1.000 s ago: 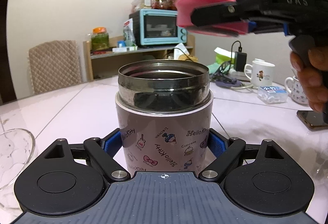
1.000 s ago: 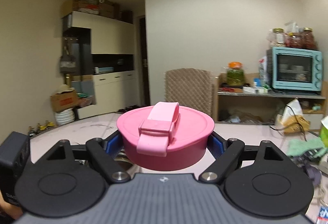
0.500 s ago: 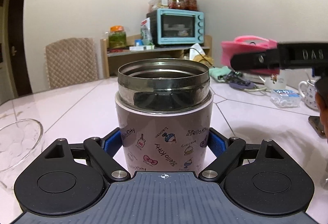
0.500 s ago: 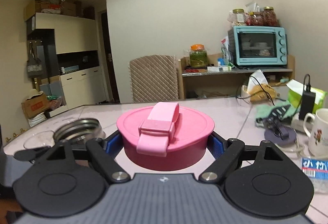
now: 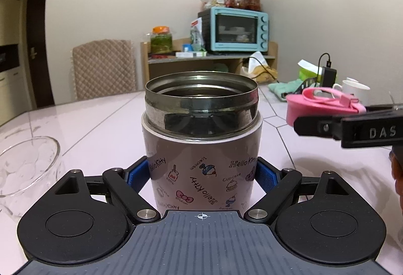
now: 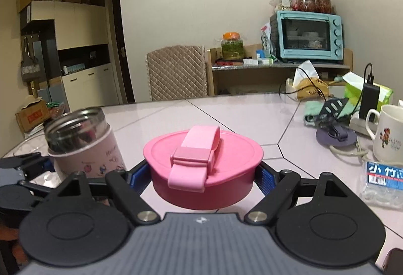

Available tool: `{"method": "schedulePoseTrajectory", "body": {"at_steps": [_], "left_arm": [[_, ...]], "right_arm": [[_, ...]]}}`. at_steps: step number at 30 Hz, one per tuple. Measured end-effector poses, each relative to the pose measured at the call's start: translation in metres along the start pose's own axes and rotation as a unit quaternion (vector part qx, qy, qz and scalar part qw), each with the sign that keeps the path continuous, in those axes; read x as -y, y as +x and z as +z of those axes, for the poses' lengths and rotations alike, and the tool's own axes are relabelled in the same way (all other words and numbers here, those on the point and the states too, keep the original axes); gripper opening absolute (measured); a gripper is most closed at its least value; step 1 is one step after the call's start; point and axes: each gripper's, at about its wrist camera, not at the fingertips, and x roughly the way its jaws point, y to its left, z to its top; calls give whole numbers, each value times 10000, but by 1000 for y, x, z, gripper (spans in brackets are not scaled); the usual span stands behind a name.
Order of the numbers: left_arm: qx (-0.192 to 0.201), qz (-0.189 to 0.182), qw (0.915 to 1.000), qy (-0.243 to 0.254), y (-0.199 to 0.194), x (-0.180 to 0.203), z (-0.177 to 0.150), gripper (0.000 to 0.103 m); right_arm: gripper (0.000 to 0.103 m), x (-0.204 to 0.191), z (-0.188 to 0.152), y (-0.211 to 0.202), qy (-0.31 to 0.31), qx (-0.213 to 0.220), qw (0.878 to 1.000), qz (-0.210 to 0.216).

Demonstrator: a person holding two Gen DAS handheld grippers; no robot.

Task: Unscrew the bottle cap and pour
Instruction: 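Carry the pink cap beside the jar and lower it with the right tool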

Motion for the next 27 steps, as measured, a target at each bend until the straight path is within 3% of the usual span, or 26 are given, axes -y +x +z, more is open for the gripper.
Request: {"method": "schedulePoseTrajectory", "body": {"at_steps": [27], "left_arm": [[-121,51,9997,222,-5,4,-2,92]], "right_arm": [[85,8,-16,19,-98,-443,9990,26]]}}
